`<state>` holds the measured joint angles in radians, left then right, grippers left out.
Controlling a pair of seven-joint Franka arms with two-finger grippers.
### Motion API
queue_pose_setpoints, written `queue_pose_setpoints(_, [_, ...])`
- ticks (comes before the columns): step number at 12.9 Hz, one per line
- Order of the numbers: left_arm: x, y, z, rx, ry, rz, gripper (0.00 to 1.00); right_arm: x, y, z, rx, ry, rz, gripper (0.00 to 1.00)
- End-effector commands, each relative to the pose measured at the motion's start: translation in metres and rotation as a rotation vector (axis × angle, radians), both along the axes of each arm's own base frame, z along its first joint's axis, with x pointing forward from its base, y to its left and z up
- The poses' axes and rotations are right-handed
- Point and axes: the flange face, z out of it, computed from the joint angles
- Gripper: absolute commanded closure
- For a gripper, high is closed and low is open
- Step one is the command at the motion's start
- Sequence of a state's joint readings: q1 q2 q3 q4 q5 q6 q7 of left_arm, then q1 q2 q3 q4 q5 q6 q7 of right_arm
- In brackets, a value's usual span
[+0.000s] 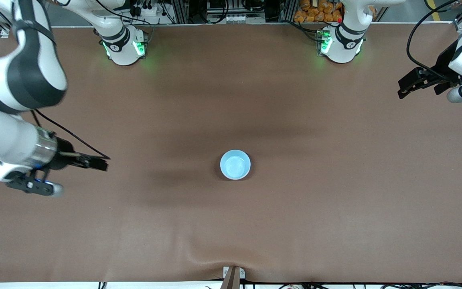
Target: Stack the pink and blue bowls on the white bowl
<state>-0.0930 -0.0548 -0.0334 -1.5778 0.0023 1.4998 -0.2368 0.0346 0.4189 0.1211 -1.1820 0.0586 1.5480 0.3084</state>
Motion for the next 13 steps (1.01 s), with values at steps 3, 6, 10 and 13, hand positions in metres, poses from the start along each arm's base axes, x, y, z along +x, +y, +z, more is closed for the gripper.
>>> queue_pose_setpoints(3, [0.000,-0.001,0.005,0.007,0.005,-0.004,0.00,-0.095,-0.054,0.091,-0.051,-0.022,0.074,0.00])
queue_pose_setpoints(6, [0.000,-0.002,0.005,0.007,0.005,-0.006,0.00,-0.148,-0.055,0.081,-0.089,-0.061,0.077,0.00])
queue_pose_setpoints(10, [0.000,-0.004,0.005,0.007,0.005,-0.009,0.00,-0.145,-0.058,0.076,-0.108,-0.068,0.116,0.00])
queue_pose_setpoints(13, [-0.007,-0.002,0.009,0.010,0.022,-0.008,0.00,-0.130,-0.064,0.088,-0.107,-0.095,0.138,0.00])
